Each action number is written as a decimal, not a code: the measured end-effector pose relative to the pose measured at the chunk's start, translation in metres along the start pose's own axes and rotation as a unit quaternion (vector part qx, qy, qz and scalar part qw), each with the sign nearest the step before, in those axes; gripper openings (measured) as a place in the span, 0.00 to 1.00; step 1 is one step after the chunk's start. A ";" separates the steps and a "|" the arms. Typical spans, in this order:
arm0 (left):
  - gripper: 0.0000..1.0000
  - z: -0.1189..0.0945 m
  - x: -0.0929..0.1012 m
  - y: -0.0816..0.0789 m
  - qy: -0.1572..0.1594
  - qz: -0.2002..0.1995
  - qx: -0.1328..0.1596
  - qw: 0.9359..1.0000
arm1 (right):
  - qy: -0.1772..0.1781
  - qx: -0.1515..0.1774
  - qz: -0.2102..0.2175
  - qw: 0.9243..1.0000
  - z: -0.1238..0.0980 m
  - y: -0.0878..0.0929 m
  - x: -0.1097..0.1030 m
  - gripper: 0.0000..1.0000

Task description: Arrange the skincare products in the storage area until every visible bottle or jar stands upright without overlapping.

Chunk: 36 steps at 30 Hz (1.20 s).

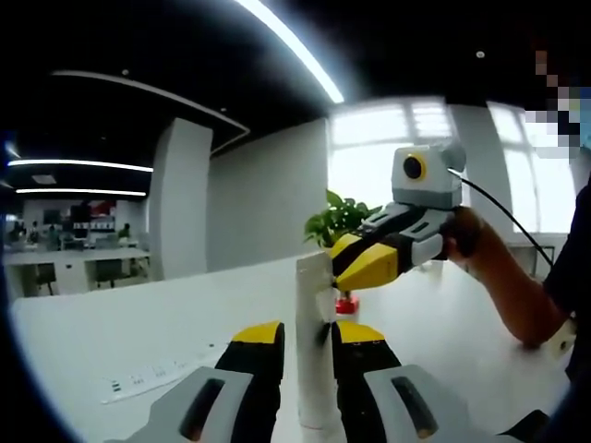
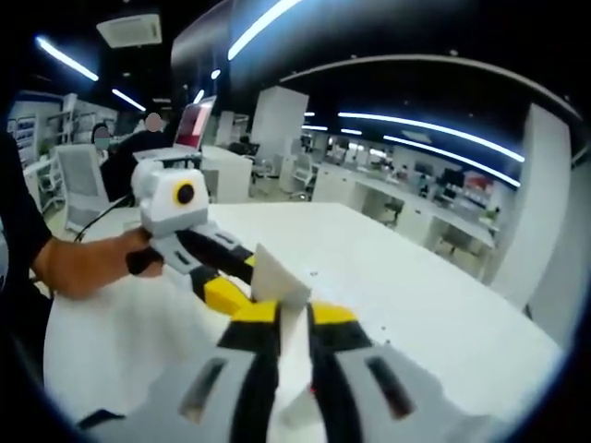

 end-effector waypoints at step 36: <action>0.37 -0.033 0.037 -0.027 -0.037 0.033 -0.008 0.999 | 0.035 0.061 -0.021 0.997 -0.034 -0.037 -0.010 0.36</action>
Point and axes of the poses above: the point that each gripper's makers call its tool centre point, and the gripper's own axes: z roughly forward along the fingers, x roughly to its right, y roughly out of its underside, the point moved 10 cm from there along -z, roughly backward along the fingers, and after that the axes turned 10 degrees about y, right-handed, at the moved point
